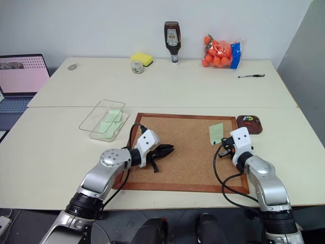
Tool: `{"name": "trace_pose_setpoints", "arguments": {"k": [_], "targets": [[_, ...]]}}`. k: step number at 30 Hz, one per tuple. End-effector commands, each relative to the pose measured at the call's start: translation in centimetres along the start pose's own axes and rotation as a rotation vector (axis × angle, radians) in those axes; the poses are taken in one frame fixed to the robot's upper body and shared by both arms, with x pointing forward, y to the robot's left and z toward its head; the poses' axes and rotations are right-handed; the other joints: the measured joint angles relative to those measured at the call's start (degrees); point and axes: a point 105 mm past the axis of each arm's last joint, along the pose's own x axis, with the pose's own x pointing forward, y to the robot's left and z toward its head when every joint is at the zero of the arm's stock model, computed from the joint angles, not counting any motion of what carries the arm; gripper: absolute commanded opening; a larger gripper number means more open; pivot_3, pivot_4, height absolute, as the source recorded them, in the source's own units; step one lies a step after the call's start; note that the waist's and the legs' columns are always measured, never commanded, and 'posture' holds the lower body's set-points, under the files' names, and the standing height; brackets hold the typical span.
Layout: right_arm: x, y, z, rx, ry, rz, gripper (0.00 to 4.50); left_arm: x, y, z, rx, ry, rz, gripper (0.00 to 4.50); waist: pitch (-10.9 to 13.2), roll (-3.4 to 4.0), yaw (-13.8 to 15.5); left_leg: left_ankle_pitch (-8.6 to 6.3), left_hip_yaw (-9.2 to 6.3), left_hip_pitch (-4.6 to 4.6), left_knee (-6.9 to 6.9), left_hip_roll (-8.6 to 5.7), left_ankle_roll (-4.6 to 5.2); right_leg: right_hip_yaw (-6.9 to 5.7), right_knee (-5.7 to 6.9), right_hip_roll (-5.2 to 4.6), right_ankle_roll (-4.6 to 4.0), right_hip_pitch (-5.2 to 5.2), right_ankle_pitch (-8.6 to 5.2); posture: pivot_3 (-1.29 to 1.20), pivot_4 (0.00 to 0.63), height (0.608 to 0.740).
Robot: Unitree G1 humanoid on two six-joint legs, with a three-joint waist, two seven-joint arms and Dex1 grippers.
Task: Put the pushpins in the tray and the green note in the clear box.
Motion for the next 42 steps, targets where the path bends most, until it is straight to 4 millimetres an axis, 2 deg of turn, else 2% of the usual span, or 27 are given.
{"name": "trace_pose_setpoints", "arguments": {"k": [1,8,15,24,29,34,38,42], "targets": [[-0.8,-0.2,4.0,-0.009,-0.164,0.006,0.01,-0.1,0.0,-0.5,0.003,0.025,0.011,0.44,0.0,0.00,0.0,0.00,0.00,-0.01,0.00,0.00,0.00,0.00,0.00,0.00,0.00,0.00,0.00,0.00,0.150,0.740],[-1.1,-1.0,5.4,-0.026,-0.208,-0.012,0.01,-0.1,0.0,-0.7,0.006,0.034,0.013,0.44,0.0,0.00,0.0,0.00,0.02,-0.02,-0.01,0.00,0.00,0.02,-0.03,0.00,0.00,-0.01,0.00,0.00,0.150,0.740],[-1.2,-2.2,5.7,-0.045,-0.209,-0.057,0.01,-0.1,0.1,-0.7,0.006,0.037,0.018,0.44,0.0,0.00,0.0,0.00,0.00,-0.01,-0.03,0.01,0.00,-0.01,-0.03,0.01,0.00,-0.01,0.00,0.00,0.150,0.740],[-0.9,-8.9,4.9,-0.092,-0.136,-0.347,0.01,0.0,0.0,-0.7,0.005,0.034,0.016,0.44,0.0,0.00,0.0,0.00,0.07,0.01,-0.02,0.00,0.00,0.04,-0.01,0.00,0.00,-0.01,0.00,0.00,0.150,0.740],[0.1,-11.1,3.8,-0.063,-0.081,-0.379,0.01,0.0,0.0,-0.6,0.009,0.030,0.011,0.44,0.0,0.00,-0.1,0.00,0.12,0.01,-0.02,0.01,0.00,0.07,-0.01,0.00,-0.01,-0.01,0.01,0.00,0.150,0.740],[0.6,-11.7,3.2,-0.048,-0.061,-0.371,0.01,-0.1,0.0,-0.6,0.011,0.031,0.013,0.44,0.0,0.00,0.0,0.01,0.18,0.00,-0.04,0.00,0.01,0.08,-0.03,0.00,-0.03,-0.01,0.02,0.00,0.150,0.740],[0.7,-11.6,3.3,-0.038,-0.077,-0.369,0.73,-0.2,0.0,-0.6,0.012,0.034,0.015,0.44,0.0,0.00,0.0,0.01,0.17,0.01,-0.02,0.00,0.02,0.13,-0.02,0.00,-0.03,-0.01,0.03,0.00,0.150,0.740],[0.8,-11.0,3.6,-0.042,-0.096,-0.350,1.68,-0.3,0.0,-0.6,0.013,0.035,0.017,0.44,0.0,0.00,-0.1,0.01,0.17,0.01,-0.03,0.01,0.02,0.13,-0.01,0.00,-0.03,-0.01,0.03,0.00,0.150,0.740]]}}
